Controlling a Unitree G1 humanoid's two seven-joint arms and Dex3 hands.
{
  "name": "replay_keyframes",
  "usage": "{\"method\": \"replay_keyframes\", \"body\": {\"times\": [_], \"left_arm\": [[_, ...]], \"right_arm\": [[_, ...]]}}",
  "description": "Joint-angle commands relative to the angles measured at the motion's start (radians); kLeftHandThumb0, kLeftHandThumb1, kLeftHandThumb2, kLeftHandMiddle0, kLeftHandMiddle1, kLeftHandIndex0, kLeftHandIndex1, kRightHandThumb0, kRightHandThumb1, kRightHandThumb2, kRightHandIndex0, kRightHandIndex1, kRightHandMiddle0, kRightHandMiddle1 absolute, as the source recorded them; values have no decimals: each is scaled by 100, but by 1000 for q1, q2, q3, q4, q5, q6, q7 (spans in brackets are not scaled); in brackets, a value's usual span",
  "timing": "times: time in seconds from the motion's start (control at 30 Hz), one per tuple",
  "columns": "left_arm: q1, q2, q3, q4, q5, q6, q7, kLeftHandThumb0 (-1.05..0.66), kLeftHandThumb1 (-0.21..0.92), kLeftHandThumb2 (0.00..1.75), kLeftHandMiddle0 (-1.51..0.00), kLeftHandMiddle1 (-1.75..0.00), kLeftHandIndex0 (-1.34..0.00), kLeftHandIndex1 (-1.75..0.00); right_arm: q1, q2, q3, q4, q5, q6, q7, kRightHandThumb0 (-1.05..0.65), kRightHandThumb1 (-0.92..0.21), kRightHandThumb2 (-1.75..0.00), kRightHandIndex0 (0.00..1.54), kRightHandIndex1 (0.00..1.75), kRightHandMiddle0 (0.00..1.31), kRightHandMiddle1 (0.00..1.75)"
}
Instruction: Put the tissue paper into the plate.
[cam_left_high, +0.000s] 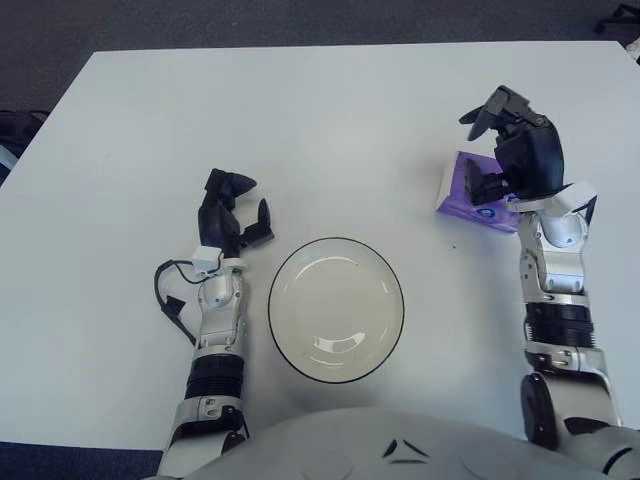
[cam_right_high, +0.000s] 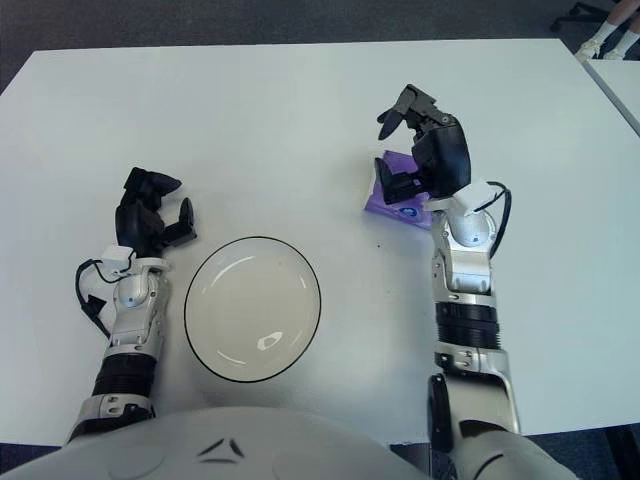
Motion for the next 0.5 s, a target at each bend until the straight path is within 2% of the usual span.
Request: {"method": "replay_keyframes", "body": {"times": [0.0, 0.03, 0.13, 0.23, 0.47], "left_arm": [[165, -26, 6, 117, -1, 48, 20, -1, 29, 126, -70, -145, -50, -175], [165, -26, 6, 117, 1, 49, 22, -1, 29, 126, -70, -145, -50, -175], [165, -26, 4, 117, 3, 49, 23, -1, 29, 126, -70, -146, -49, -175], [165, -25, 2, 118, 4, 46, 21, -1, 29, 127, -70, -147, -48, -175], [167, -24, 0, 117, 7, 42, 23, -1, 28, 129, -71, -149, -47, -175]], "right_arm": [[51, -125, 33, -62, -150, 37, 46, -93, -49, -83, 4, 79, 4, 73], [55, -152, 41, -75, -172, 45, 65, -98, -54, -78, 3, 64, 3, 55], [60, -220, 57, -109, -222, 67, 109, -102, -65, -67, 1, 21, 1, 18], [49, -272, 74, -126, -272, 97, 141, -104, -70, -58, 0, 7, 0, 6], [35, -327, 100, -143, -346, 150, 165, -105, -72, -48, 0, 0, 0, 0]]}}
